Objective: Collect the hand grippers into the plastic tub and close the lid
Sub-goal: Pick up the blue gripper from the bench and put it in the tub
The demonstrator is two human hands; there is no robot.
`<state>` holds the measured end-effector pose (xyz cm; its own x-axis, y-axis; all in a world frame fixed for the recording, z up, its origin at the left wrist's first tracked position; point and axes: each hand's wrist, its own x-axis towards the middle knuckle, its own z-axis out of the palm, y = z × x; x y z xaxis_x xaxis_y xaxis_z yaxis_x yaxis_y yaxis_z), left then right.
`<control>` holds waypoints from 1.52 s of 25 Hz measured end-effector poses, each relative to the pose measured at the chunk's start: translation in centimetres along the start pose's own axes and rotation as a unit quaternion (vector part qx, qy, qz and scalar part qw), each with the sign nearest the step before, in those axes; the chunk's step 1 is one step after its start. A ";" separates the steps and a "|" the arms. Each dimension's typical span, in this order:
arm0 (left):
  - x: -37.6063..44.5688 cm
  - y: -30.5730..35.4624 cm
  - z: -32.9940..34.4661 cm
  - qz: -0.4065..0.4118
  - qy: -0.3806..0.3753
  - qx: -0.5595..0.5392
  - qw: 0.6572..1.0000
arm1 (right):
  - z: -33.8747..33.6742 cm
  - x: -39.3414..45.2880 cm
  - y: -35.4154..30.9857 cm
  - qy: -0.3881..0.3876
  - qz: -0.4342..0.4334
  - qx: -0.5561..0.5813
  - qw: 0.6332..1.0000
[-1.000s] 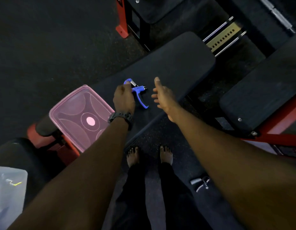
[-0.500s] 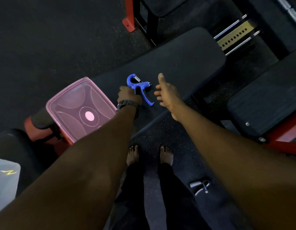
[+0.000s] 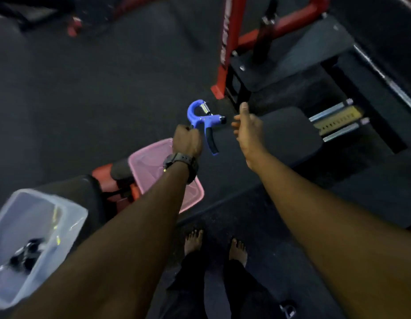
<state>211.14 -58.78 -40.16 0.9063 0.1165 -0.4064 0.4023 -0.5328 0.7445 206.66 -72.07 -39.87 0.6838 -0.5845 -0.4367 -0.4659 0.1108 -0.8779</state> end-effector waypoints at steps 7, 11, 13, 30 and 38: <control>-7.6 6.7 -22.9 0.078 0.263 -0.128 0.953 | 9.9 -10.7 -16.5 -0.193 -0.114 0.060 0.973; -11.8 5.3 -32.6 0.095 0.339 -0.166 0.921 | 15.6 -19.9 -20.6 -0.308 -0.141 0.028 0.940; -14.1 2.9 -37.0 0.090 0.372 -0.186 0.905 | 18.8 -25.1 -21.3 -0.354 -0.158 0.016 0.922; -20.5 -18.1 -51.7 0.031 0.412 -0.162 0.896 | 33.2 -45.8 -15.3 -0.423 -0.186 -0.112 0.880; -12.9 -24.5 -45.3 -0.088 0.356 -0.157 0.917 | 38.3 -37.2 -6.1 -0.425 -0.097 -0.237 0.868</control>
<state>195.52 -9.28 -29.15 0.6337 0.7547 -0.1696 0.4673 -0.1988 0.8614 205.55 -20.21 -25.78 0.8491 0.2704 -0.4538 -0.3370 -0.3843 -0.8595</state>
